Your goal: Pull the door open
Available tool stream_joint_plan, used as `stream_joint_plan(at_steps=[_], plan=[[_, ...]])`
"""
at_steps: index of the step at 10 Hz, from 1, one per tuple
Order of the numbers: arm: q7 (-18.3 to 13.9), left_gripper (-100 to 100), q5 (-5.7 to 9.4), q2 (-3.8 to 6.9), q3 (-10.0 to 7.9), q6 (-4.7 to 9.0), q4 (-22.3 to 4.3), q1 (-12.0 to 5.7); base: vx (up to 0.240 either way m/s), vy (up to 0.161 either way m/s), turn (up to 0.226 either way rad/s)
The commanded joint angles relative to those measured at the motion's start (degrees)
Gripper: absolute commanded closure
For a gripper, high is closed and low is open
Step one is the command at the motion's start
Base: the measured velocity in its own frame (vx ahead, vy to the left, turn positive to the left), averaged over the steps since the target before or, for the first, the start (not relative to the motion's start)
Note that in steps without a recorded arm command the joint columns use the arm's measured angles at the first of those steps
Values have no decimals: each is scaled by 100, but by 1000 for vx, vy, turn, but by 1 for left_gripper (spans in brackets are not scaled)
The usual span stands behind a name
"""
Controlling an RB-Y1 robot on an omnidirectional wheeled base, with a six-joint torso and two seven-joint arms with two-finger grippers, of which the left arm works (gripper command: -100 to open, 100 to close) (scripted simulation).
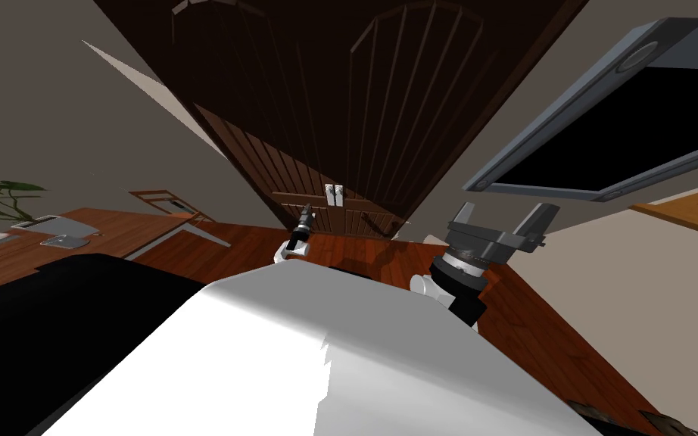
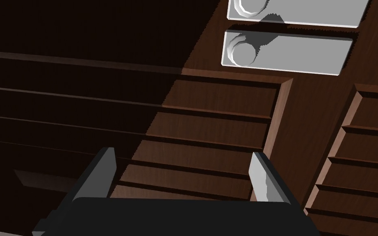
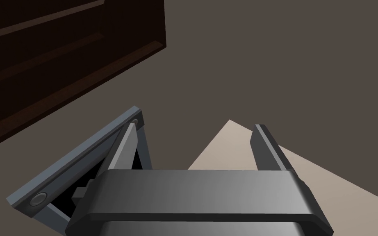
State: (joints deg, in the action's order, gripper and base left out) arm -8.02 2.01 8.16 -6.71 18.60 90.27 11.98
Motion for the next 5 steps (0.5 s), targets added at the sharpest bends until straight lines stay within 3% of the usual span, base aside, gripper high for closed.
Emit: stream_joint_plan(at_steps=[1,5], plan=[[-17,-100,14,44,-37,1,-187,-64,91,-1,-37],[-26,-100,37,117,-142,-64,-717,-295,137,12,-50]])
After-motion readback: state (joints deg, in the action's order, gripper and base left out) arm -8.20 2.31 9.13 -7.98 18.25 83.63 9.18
